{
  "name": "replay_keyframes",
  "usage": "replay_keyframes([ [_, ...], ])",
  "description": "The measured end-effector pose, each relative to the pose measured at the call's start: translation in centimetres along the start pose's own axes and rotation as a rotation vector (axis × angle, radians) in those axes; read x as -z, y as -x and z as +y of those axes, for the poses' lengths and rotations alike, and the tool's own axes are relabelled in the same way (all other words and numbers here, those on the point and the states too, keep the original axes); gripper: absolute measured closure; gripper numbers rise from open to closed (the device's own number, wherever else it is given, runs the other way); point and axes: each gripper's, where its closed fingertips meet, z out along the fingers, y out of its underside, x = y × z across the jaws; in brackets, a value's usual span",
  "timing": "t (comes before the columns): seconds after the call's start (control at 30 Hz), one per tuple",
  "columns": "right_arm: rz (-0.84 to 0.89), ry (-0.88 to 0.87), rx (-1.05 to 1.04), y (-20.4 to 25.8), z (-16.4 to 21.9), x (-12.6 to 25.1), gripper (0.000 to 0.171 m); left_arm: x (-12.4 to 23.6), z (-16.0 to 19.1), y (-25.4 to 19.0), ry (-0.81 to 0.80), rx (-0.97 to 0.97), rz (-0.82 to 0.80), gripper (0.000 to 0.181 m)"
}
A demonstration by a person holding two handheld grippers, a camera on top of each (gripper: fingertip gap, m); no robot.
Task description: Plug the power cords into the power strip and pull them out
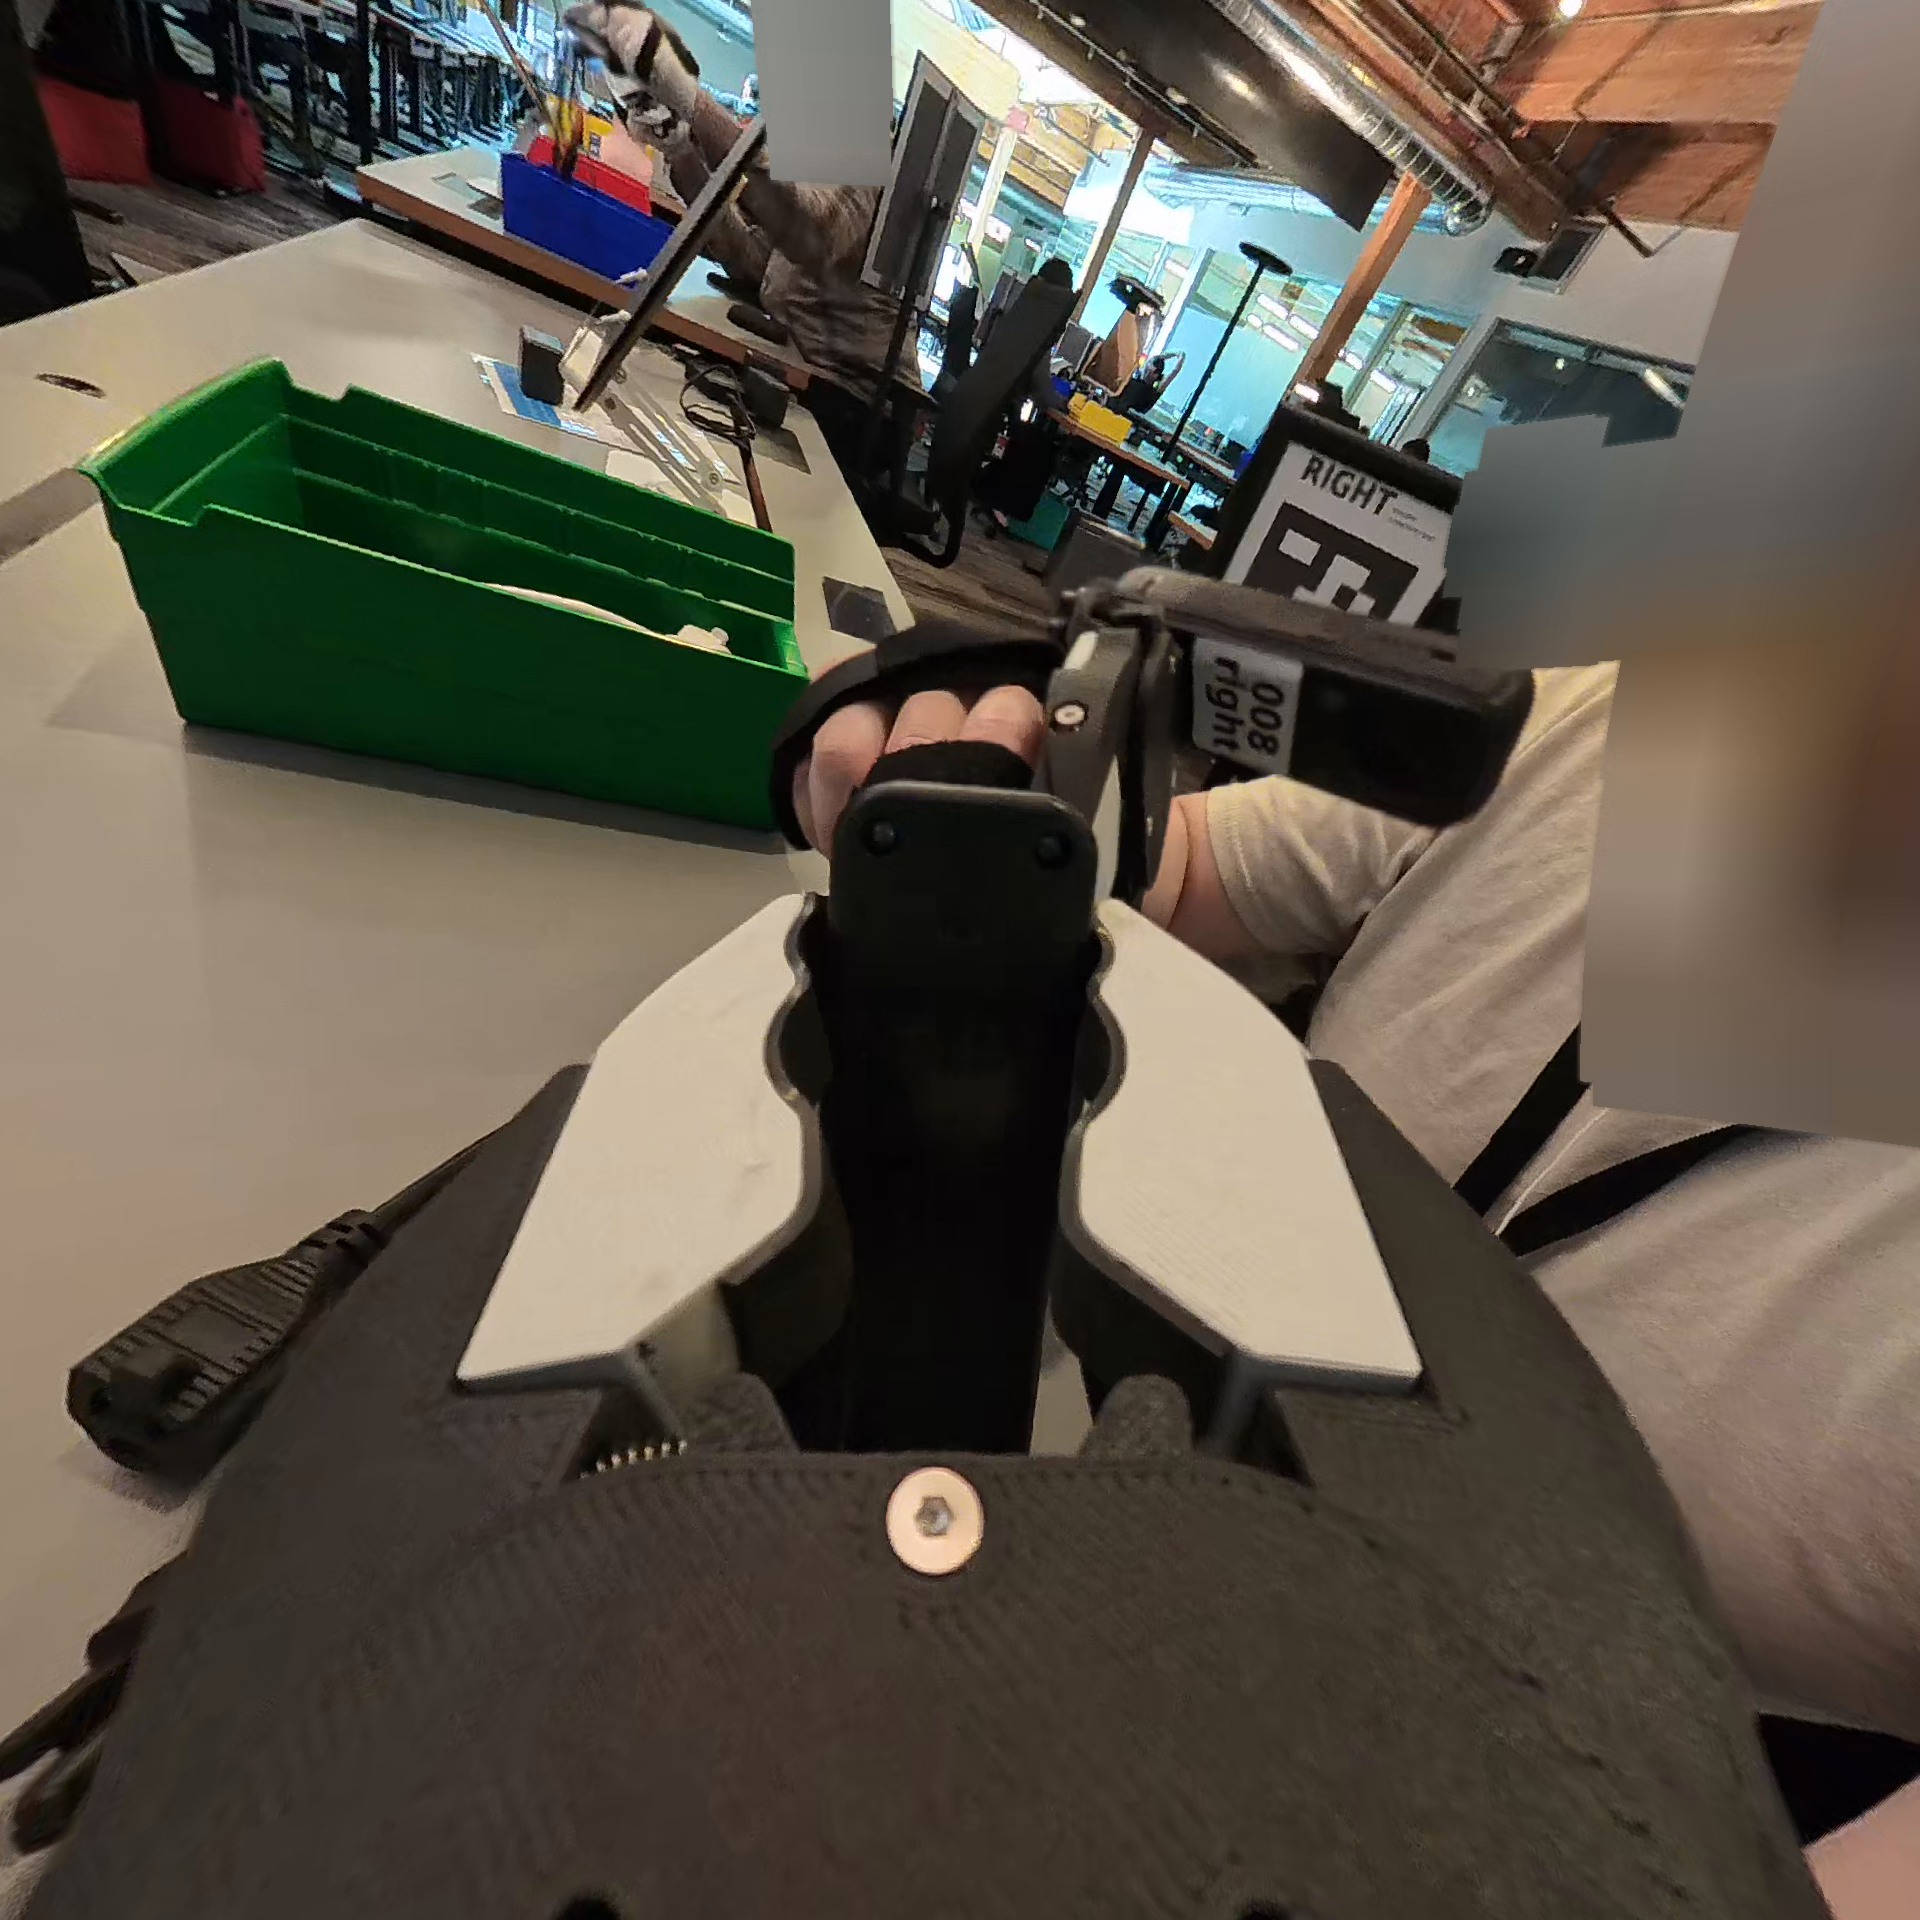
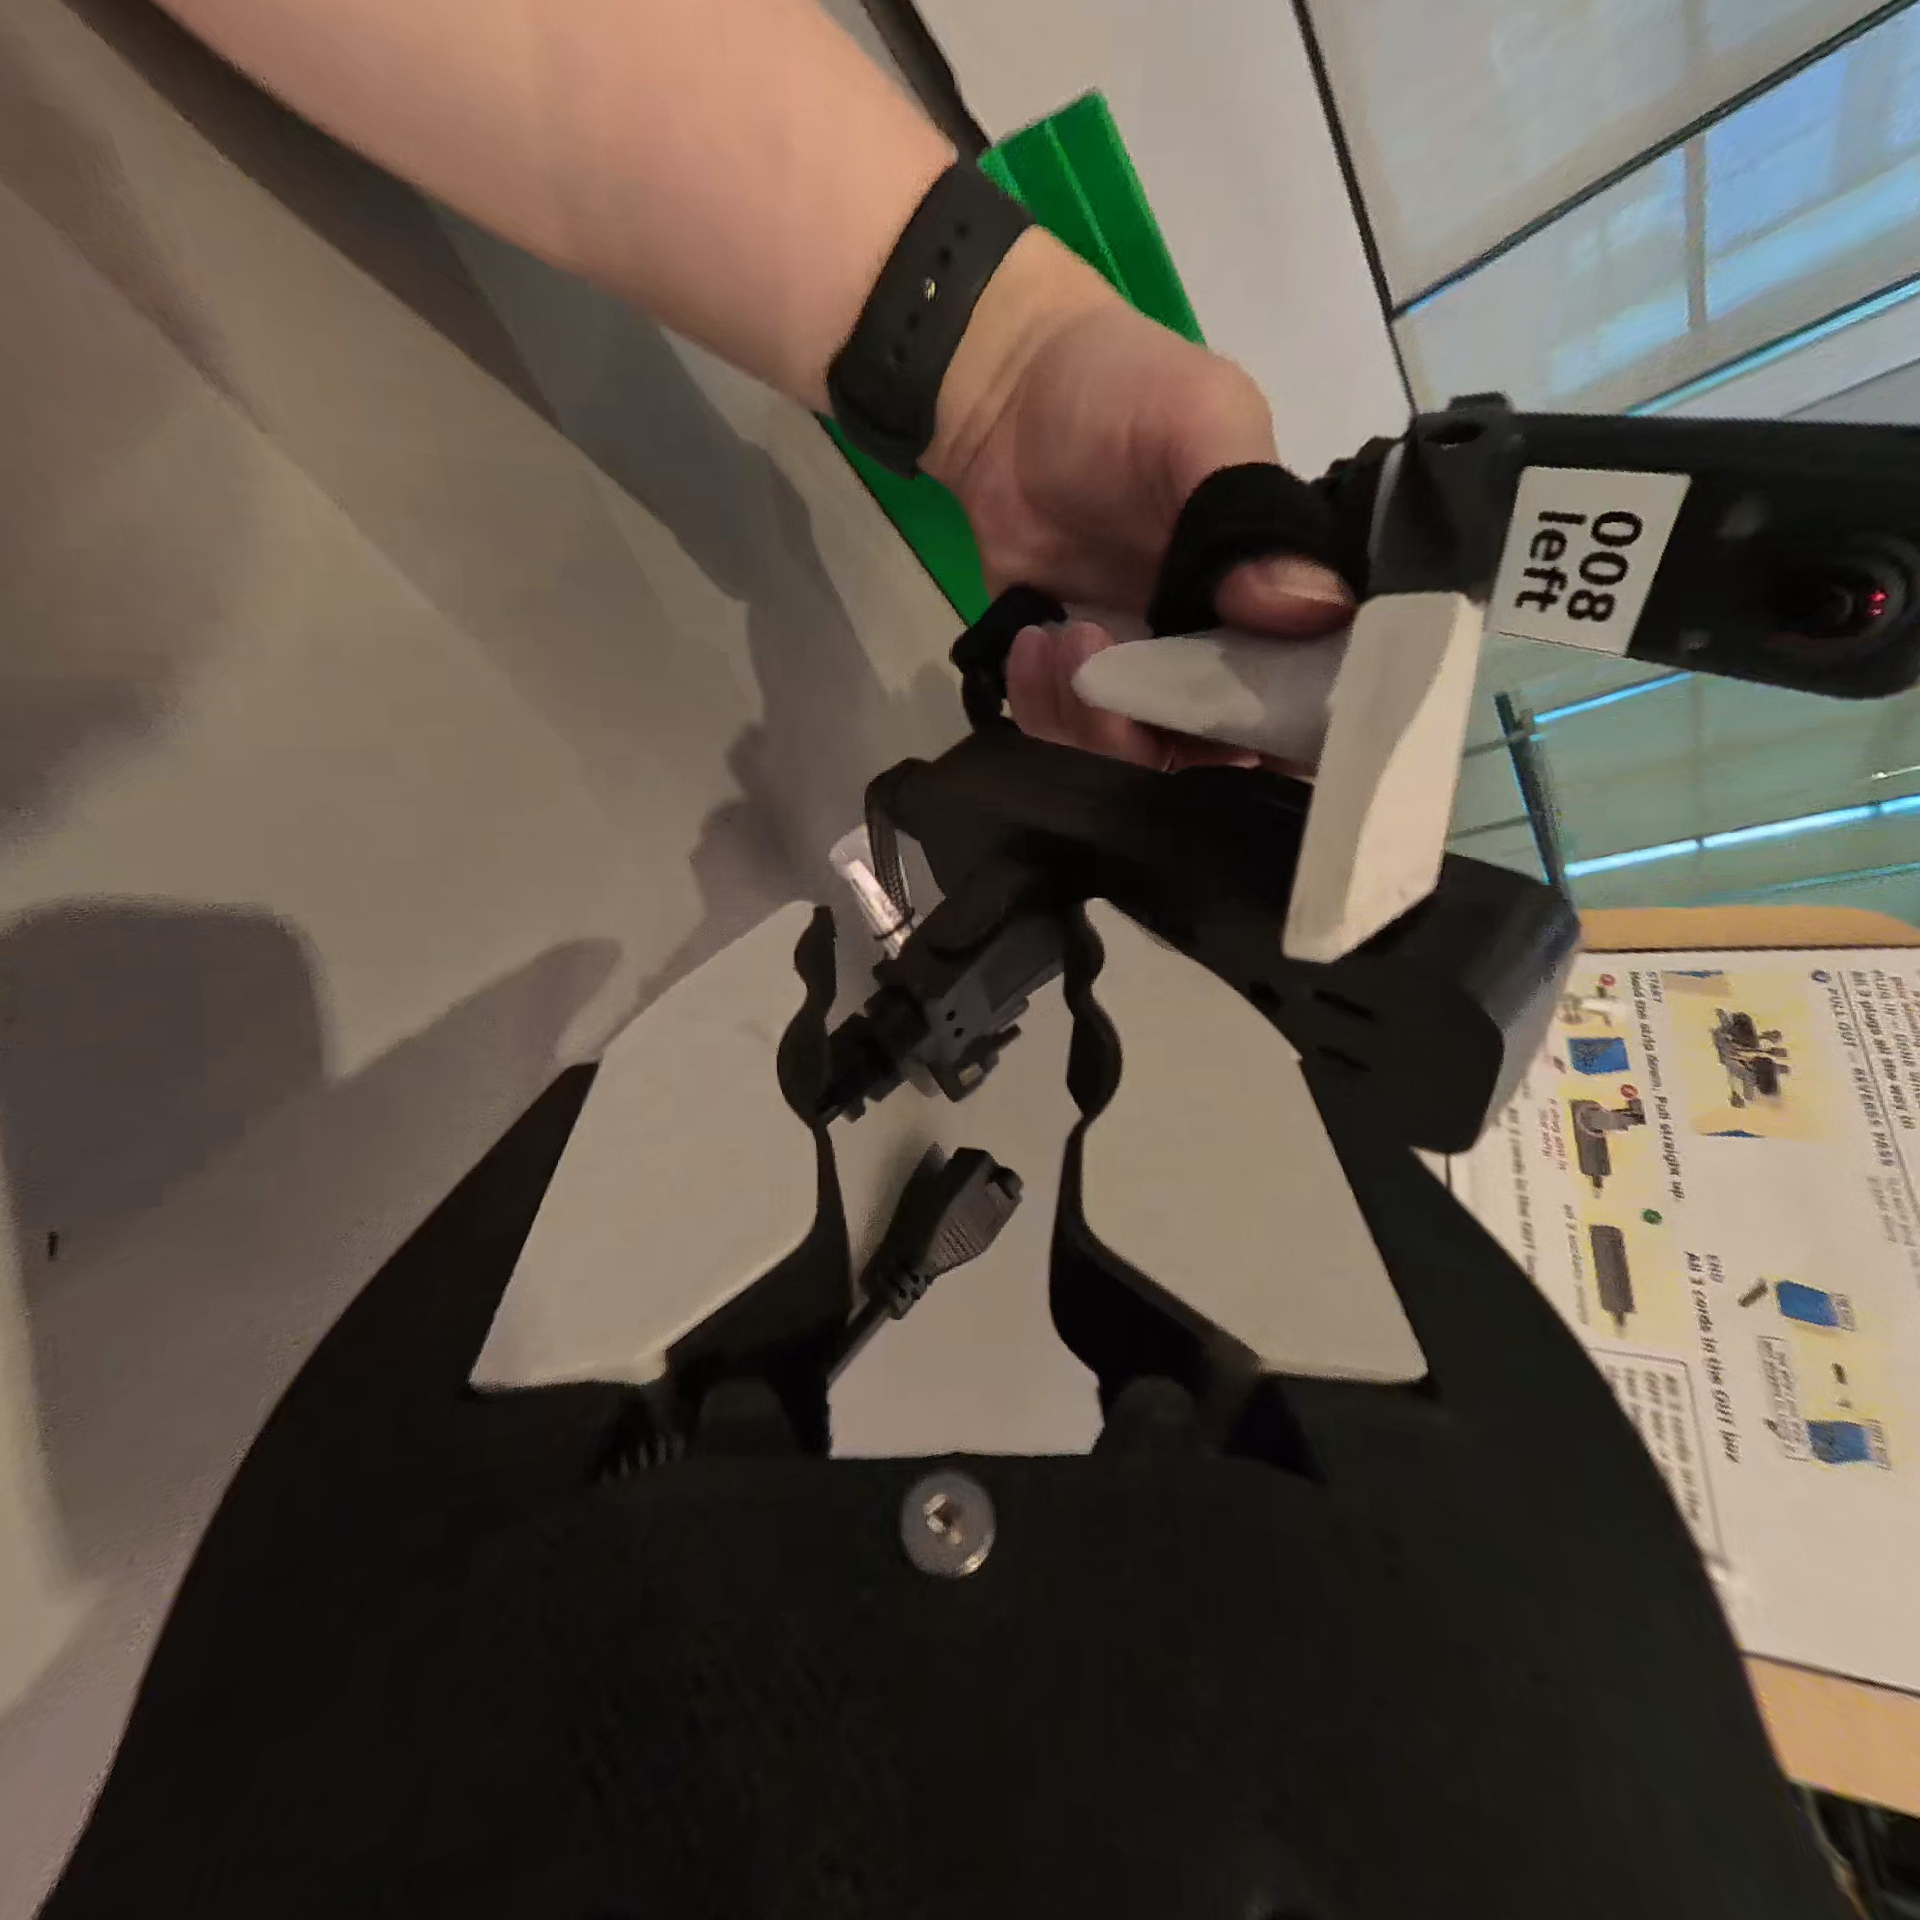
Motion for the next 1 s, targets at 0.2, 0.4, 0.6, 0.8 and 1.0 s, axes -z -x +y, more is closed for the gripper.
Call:
replay_keyframes([
  [0.2,0.072,0.062,0.035,-0.8,-0.2,-0.3,0.13,-0.3,-1.0,0.2,-0.095,0.091,0.054,0.138],
  [0.4,0.073,0.091,-0.045,-1.1,0.5,-0.4,0.134,-0.4,-1.1,1.4,-0.108,0.173,0.004,0.138],
  [0.6,0.066,0.015,-0.118,-1.5,0.0,-0.1,0.133,-0.4,-1.6,0.9,-0.102,0.166,-0.007,0.138],
  [0.8,0.1,0.089,-0.086,-1.4,0.5,-0.7,0.136,-0.3,-1.2,2.3,-0.09,0.25,-0.085,0.138],
  [1.0,0.116,0.073,-0.062,-0.9,0.4,-1.1,0.136,-0.4,-0.5,2.4,-0.049,0.265,-0.088,0.139],
])
